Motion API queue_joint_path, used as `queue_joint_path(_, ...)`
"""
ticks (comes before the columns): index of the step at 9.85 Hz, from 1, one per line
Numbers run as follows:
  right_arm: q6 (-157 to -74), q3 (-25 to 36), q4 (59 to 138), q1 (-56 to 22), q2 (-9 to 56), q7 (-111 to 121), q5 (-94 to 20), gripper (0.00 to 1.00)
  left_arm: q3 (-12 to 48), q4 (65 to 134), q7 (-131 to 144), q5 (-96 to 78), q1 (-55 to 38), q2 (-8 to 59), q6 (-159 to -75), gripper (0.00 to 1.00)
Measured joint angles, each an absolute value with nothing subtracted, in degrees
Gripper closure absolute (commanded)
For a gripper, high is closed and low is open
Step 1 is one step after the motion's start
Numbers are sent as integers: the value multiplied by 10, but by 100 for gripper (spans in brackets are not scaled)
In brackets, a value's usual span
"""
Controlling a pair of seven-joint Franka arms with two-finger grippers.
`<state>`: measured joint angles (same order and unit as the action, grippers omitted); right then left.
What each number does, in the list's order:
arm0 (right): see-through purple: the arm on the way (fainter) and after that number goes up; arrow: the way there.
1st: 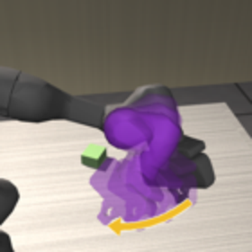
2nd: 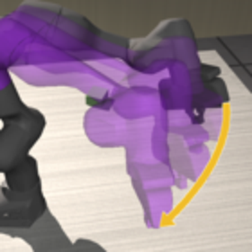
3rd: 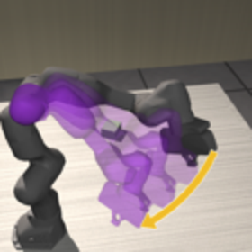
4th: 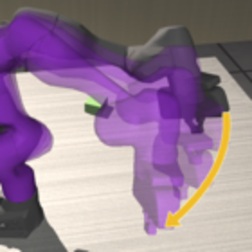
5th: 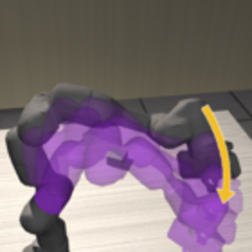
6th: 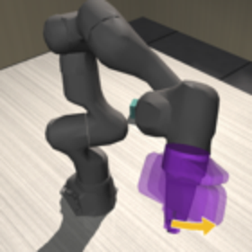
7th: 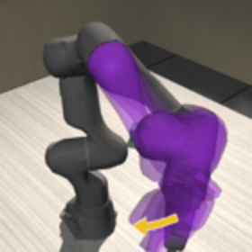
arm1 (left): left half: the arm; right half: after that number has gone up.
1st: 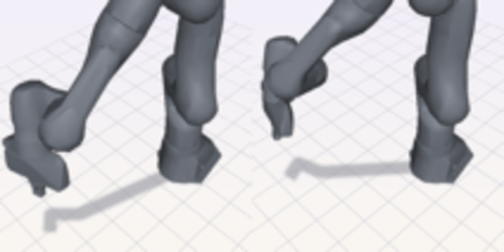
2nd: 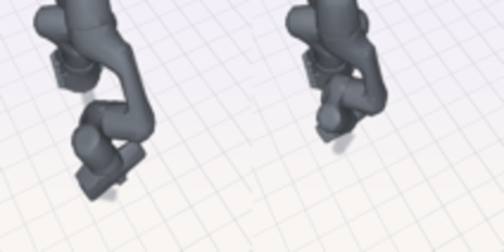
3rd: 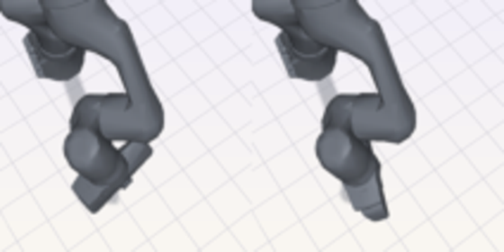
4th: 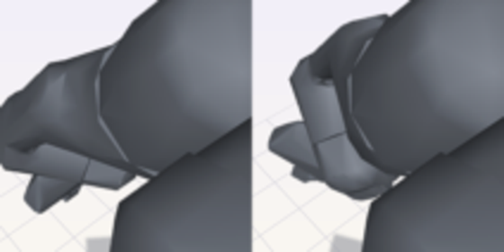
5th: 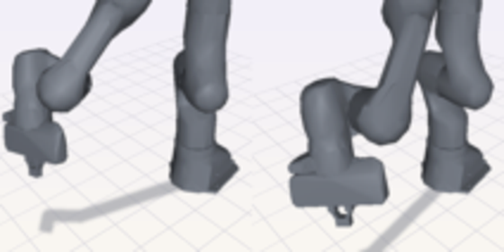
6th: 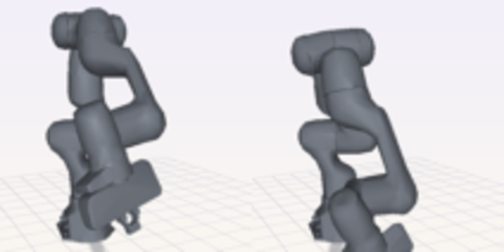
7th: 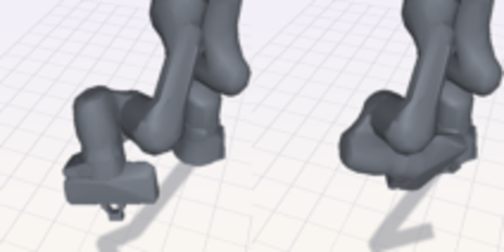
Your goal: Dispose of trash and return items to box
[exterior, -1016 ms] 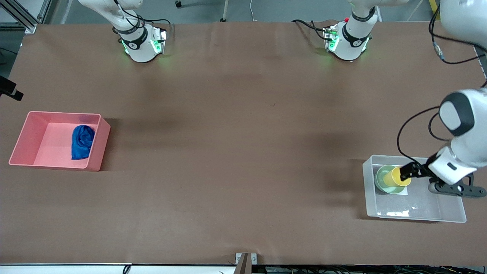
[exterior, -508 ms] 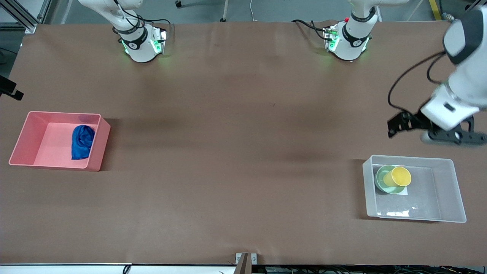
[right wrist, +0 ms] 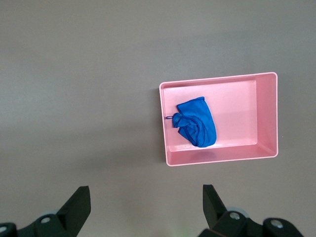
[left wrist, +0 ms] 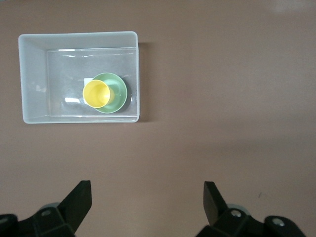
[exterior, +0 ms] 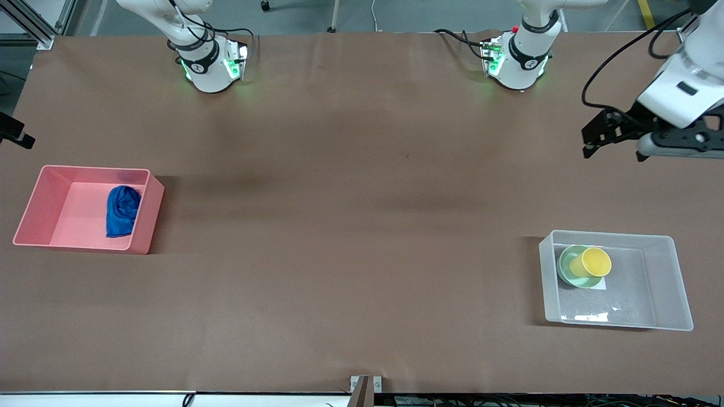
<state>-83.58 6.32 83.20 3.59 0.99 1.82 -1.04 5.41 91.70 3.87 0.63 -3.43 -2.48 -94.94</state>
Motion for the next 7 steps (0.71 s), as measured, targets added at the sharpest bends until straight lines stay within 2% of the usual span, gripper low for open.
queue_joint_path(4,-832,63,832,36,10,18,-10,0,20,910,6,-23,-35,-9,-941,1)
queue_joint_path(7,-831,63,832,36,10,18,-10,0,19,913,2,-23,-39,0,-940,2)
